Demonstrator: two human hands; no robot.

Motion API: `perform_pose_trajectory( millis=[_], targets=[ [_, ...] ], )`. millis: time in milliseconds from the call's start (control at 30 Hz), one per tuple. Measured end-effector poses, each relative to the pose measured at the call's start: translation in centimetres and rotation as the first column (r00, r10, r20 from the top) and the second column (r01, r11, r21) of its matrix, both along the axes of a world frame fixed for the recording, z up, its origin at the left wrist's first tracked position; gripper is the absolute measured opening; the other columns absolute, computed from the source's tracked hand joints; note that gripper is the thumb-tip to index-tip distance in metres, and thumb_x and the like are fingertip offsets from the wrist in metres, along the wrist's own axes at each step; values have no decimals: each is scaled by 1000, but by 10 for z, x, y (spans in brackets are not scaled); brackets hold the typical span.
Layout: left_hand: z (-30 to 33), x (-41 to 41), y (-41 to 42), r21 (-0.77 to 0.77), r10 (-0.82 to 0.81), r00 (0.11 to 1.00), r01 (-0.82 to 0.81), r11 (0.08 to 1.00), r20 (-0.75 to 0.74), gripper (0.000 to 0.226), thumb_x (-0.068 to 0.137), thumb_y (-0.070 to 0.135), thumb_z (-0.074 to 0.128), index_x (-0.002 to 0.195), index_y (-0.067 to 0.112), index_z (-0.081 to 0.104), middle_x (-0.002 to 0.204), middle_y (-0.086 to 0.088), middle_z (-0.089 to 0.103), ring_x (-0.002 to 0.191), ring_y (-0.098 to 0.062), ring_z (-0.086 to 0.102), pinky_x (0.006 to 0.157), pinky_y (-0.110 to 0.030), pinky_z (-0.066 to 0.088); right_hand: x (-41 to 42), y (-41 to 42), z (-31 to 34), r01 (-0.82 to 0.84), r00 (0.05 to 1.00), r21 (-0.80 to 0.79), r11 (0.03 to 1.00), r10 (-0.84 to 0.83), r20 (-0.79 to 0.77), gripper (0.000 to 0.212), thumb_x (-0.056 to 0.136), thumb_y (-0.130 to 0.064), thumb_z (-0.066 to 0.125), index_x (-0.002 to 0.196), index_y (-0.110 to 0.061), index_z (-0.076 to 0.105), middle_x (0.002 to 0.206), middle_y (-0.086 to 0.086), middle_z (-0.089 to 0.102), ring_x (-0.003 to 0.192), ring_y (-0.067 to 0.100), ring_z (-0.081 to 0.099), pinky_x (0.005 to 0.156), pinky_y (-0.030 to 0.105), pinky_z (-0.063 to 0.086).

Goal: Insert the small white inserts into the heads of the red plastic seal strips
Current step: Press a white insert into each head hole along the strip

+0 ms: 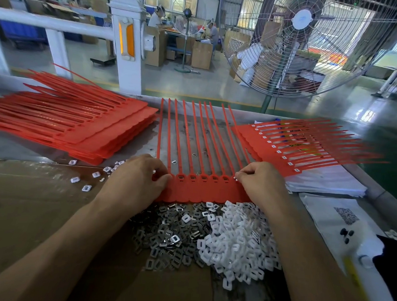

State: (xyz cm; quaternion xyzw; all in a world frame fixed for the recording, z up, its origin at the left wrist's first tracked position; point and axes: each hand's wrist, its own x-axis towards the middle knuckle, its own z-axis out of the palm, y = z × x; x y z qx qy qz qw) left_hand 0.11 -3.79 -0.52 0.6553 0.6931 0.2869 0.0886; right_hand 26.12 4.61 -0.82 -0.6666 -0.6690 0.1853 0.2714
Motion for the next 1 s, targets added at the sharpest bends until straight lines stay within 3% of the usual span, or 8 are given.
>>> perform_pose_trajectory(
  millis=[200,633,900,1000],
  targets=[
    [0,0,0,-2,1,1000,-1,1000,5,17,93,44,64,101,32,73,104,14,61,100,-11,57,91,-35,49,0,1,-2,25,1000,21,999,-25,-4,11,92,-29,74,80,-29,74,83,-15,71,84,9,66,78,35,55],
    [-2,0,1,9,2,1000,-2,1000,10,16,92,42,66,99,31,74,103,13,62,99,-12,57,90,-33,47,0,4,-6,13,1000,41,999,-13,2,19,91,-28,75,74,-32,67,75,-19,65,74,0,60,59,23,40],
    [-1,0,1,0,0,1000,0,1000,2,17,92,44,65,100,32,74,105,13,62,99,-12,57,91,-35,49,-1,4,-6,39,999,44,998,-40,19,8,95,-23,69,94,-24,77,89,-9,70,80,11,62,58,23,39],
    [-1,0,1,2,0,1000,0,1000,2,17,92,44,64,101,32,74,105,13,62,99,-11,57,90,-35,49,-2,0,-3,36,999,62,997,-37,21,10,97,-21,66,98,-22,76,97,-6,73,88,14,65,67,28,45]
  ],
)
